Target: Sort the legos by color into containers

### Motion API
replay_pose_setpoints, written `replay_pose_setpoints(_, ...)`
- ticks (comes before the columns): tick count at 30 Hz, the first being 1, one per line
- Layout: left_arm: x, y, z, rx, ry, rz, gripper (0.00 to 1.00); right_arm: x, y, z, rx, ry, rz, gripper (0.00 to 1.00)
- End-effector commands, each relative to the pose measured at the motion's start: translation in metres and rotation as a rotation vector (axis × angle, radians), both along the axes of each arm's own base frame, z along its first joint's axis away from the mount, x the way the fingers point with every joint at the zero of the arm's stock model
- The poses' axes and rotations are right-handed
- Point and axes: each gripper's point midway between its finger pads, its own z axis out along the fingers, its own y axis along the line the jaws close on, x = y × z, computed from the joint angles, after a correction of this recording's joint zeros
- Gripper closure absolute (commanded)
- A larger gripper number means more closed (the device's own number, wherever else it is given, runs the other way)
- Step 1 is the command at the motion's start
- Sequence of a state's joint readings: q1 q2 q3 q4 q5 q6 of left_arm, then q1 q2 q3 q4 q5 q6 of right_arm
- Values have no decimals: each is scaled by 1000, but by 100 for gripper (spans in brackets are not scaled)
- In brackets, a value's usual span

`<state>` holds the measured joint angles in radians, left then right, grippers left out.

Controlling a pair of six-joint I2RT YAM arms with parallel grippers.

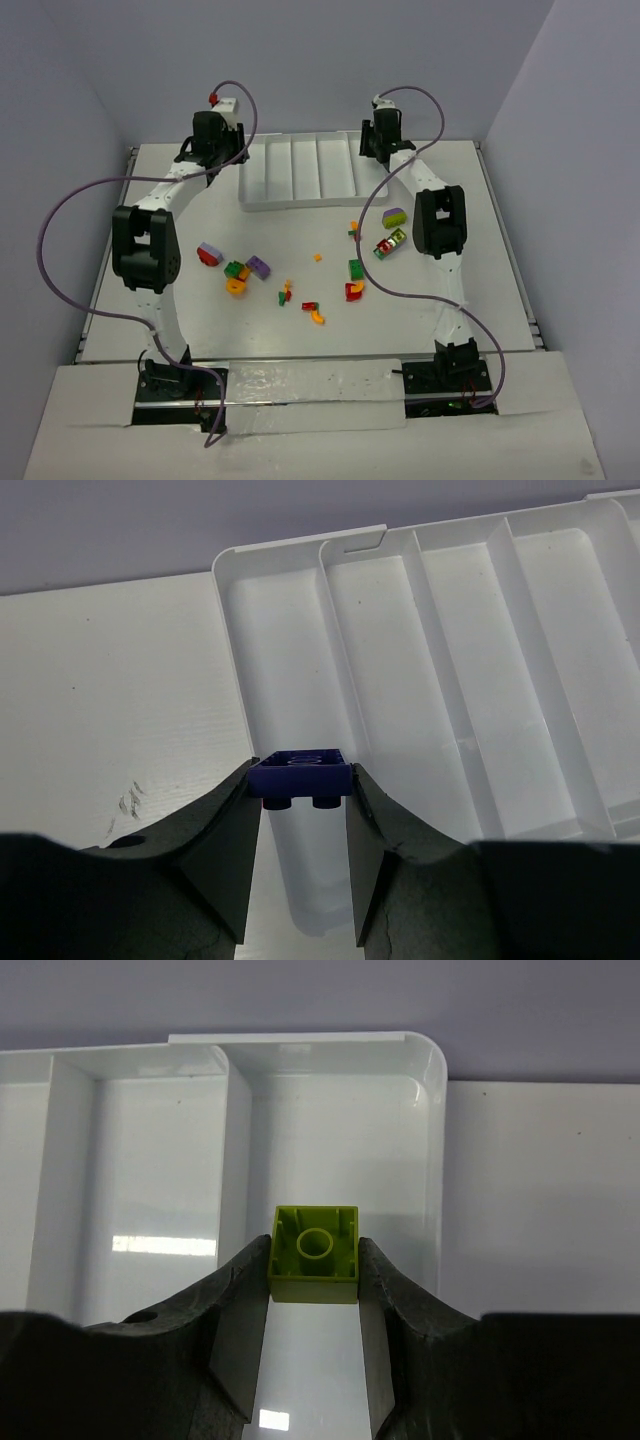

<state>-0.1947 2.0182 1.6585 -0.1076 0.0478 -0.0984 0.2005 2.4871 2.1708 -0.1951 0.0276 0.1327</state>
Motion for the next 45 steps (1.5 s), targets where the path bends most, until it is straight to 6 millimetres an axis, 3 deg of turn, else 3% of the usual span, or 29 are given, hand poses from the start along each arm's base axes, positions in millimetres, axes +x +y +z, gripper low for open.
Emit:
replay_pose_setpoints(1,12,2,33,-54,-87,-6,100,31,2,58,11,-217,-30,55)
replay_pose_setpoints(10,20,4,28,-58,-80,-21,99,41,8,74,42,-302,-19,6)
replay_pose_setpoints(12,22,3,31,-64,-88,-31,98,41,9,87,58,-320,-25,1)
replay_pose_setpoints(15,28,1,35,-63,-107,-35,96,35,10,105,86,-327,-19,0)
replay_pose_setpoints(16,31,1,27,-59,-88,-33,95,32,12,112,100,-329,-14,0)
replay_pose_setpoints(18,38,2,22,-49,-77,-28,93,20,15,144,125,-358,10,0)
replay_pose_setpoints(20,48,1,27,-46,-90,-24,91,9,17,149,130,-336,30,0)
replay_pose_setpoints(23,59,-1,15,-45,-88,-29,89,-11,14,181,126,-352,43,0)
replay_pose_setpoints(31,83,-5,-9,-52,-98,-21,86,-58,-3,180,78,-286,46,0)
replay_pose_setpoints(34,91,-5,-27,-45,-87,-15,80,-68,-5,173,55,-237,59,0)
replay_pose_setpoints(40,102,-6,-41,-33,-97,-15,72,-83,-10,155,29,-171,77,0)
replay_pose_setpoints(45,110,-8,-45,-33,-107,-18,52,-88,-14,142,28,-136,70,0)
